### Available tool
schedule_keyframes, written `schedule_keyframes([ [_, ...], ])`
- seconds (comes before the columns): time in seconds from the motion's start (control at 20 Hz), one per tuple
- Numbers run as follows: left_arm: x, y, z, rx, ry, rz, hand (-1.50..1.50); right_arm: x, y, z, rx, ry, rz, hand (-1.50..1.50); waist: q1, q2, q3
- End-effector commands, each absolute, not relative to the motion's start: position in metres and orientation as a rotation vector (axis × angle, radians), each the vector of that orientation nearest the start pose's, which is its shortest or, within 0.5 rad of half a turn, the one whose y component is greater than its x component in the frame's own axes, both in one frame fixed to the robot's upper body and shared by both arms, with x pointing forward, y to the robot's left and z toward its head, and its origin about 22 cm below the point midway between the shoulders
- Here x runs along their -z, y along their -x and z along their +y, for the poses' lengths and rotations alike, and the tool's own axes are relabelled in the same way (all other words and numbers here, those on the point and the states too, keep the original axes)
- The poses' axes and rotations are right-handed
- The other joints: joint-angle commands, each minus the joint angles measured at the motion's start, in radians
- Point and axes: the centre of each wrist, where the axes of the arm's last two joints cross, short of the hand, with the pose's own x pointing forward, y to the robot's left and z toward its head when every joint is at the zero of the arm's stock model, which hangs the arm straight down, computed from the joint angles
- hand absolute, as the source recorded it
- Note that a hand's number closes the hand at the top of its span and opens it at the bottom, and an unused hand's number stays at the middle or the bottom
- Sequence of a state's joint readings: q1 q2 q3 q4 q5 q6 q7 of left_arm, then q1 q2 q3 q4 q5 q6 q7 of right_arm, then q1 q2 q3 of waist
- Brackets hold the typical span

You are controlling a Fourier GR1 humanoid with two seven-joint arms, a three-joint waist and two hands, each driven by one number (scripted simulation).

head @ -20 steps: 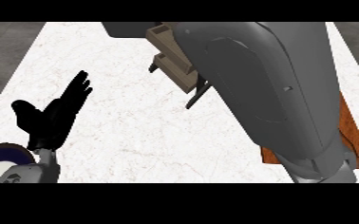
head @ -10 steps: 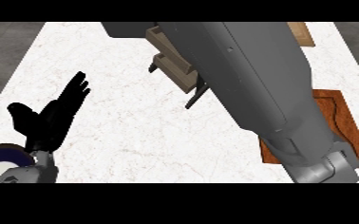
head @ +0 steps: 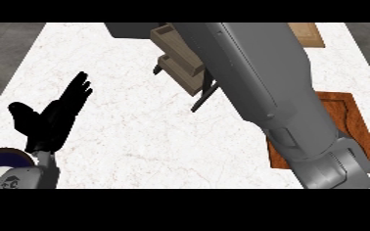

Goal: Pick the pear from the cutting board and place it in the tiered basket

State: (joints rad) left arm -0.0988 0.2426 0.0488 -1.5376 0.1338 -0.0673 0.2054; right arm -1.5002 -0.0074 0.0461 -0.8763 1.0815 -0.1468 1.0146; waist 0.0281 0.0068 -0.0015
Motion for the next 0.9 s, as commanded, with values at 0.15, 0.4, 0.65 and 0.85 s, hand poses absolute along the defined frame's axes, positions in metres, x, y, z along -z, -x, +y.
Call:
schedule_keyframes([
  [0.15,-0.035,-0.27,0.289,0.124,-0.039,-1.427,0.0,-0.32,-0.403,0.016,-0.324,1.214,-1.511,-1.5,0.0,-0.001,0.0],
  [0.4,-0.033,-0.264,0.282,0.119,-0.058,-1.448,0.0,-0.328,-0.412,0.01,-0.188,1.126,-1.578,-1.5,0.009,0.003,0.0],
  [0.65,-0.054,-0.269,0.288,0.108,-0.073,-1.425,0.0,-0.354,-0.41,-0.012,0.065,0.971,-1.627,-1.5,-0.004,-0.005,0.002],
  [0.85,-0.027,-0.257,0.286,0.102,-0.049,-1.419,0.0,-0.362,-0.402,-0.01,0.236,0.858,-1.696,-1.5,-0.004,-0.003,0.001],
])
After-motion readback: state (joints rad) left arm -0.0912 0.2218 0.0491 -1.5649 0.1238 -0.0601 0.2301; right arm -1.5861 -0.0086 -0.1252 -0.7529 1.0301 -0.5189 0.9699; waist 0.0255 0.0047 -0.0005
